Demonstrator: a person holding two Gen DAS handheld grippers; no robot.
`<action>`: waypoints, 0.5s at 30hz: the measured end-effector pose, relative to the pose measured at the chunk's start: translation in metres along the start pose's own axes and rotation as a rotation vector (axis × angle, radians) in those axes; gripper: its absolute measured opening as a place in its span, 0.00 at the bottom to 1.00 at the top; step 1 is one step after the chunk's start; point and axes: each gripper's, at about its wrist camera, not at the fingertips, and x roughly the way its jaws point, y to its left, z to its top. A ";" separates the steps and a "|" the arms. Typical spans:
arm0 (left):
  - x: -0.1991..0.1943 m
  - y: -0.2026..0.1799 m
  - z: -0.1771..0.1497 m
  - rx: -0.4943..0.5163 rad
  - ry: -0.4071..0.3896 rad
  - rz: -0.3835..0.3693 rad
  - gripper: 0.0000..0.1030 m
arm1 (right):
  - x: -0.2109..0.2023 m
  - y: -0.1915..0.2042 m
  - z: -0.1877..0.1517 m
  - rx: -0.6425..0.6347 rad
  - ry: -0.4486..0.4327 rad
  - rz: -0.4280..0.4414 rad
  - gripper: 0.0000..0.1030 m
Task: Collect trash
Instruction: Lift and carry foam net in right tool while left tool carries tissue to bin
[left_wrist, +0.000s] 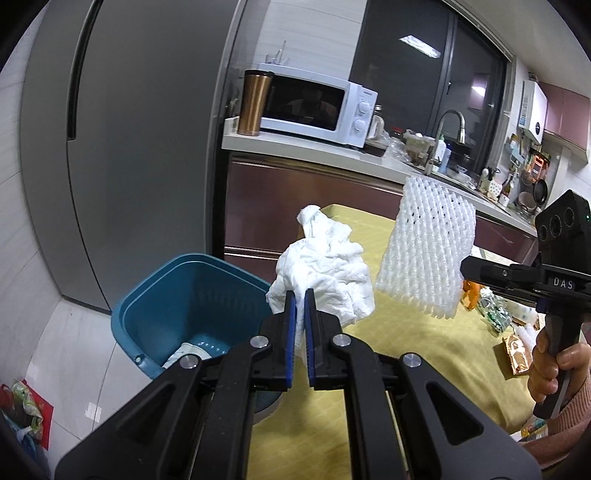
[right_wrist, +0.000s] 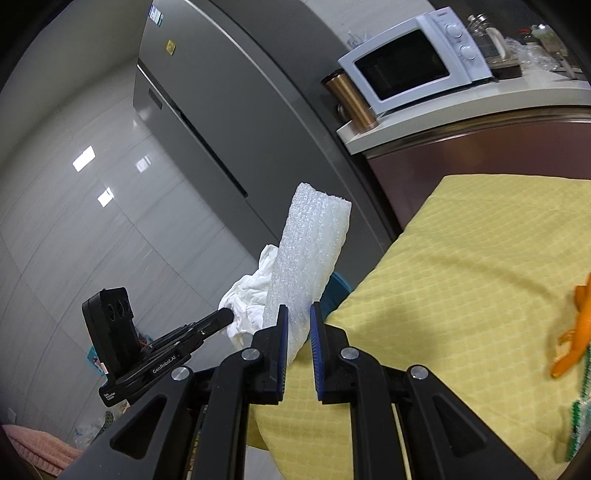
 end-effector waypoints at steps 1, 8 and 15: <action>0.000 0.001 0.000 -0.004 0.000 0.003 0.05 | 0.003 0.000 0.001 0.000 0.005 0.004 0.10; -0.001 0.014 -0.004 -0.023 0.002 0.033 0.05 | 0.024 0.005 0.005 -0.001 0.044 0.025 0.10; 0.006 0.028 -0.004 -0.037 0.012 0.074 0.05 | 0.051 0.010 0.008 -0.007 0.087 0.027 0.10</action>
